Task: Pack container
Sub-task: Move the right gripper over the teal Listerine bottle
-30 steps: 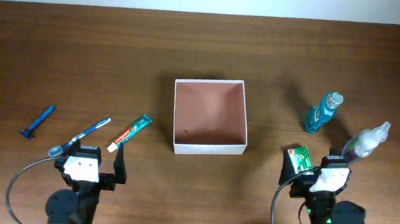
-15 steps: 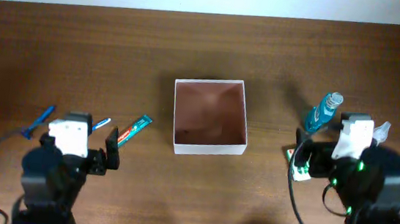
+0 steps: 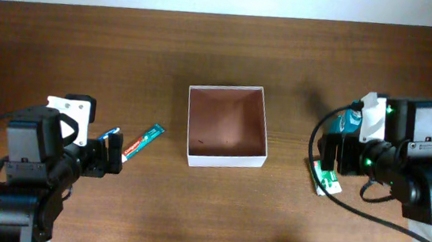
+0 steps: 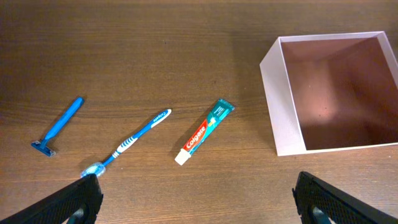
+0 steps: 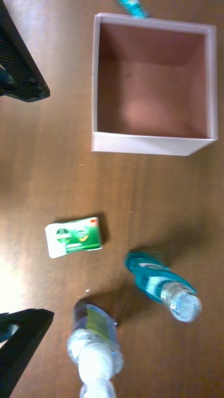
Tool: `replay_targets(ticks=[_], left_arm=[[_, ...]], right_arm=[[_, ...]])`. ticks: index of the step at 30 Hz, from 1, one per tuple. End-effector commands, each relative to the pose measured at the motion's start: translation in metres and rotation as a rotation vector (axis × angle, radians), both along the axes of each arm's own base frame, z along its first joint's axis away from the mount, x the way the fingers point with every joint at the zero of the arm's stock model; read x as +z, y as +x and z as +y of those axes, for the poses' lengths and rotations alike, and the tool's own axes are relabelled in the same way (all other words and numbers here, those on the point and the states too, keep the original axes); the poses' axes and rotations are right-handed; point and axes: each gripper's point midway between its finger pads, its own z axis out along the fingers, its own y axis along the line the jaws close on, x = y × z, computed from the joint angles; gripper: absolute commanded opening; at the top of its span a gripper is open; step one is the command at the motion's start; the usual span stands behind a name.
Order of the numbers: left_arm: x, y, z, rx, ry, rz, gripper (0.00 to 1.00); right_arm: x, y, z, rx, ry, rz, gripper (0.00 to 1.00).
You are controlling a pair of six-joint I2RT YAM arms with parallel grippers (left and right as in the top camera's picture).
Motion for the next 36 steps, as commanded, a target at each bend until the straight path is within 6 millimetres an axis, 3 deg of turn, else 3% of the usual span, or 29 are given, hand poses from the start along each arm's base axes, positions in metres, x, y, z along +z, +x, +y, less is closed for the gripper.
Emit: replay_targets(ticks=[1, 7, 8, 14, 27, 31, 36], left_arm=[[0.011, 0.000, -0.003, -0.007, -0.012, -0.026, 0.99], [0.002, 0.003, -0.003, -0.006, -0.012, 0.020, 0.99], [-0.003, 0.004, -0.003, -0.006, -0.013, 0.041, 0.99], [-0.020, 0.009, -0.002, -0.004, -0.012, 0.120, 0.99], [-0.039, 0.020, -0.002, -0.003, -0.014, 0.200, 0.99], [-0.039, 0.021, -0.002, -0.003, -0.014, 0.199, 0.99], [-0.039, 0.021, -0.002, -0.003, -0.014, 0.199, 0.99]], right_arm=[[0.014, 0.019, -0.002, -0.082, 0.060, -0.044, 0.98], [0.008, 0.057, -0.033, -0.204, 0.022, -0.006, 0.99], [0.002, 0.069, -0.045, -0.254, 0.008, 0.017, 0.98], [-0.033, 0.091, -0.067, -0.330, 0.010, 0.124, 0.98], [-0.118, 0.117, -0.077, -0.371, -0.019, 0.360, 0.98], [-0.130, 0.124, -0.078, -0.371, -0.020, 0.371, 0.98], [-0.130, 0.127, -0.086, -0.391, -0.015, 0.358, 0.98]])
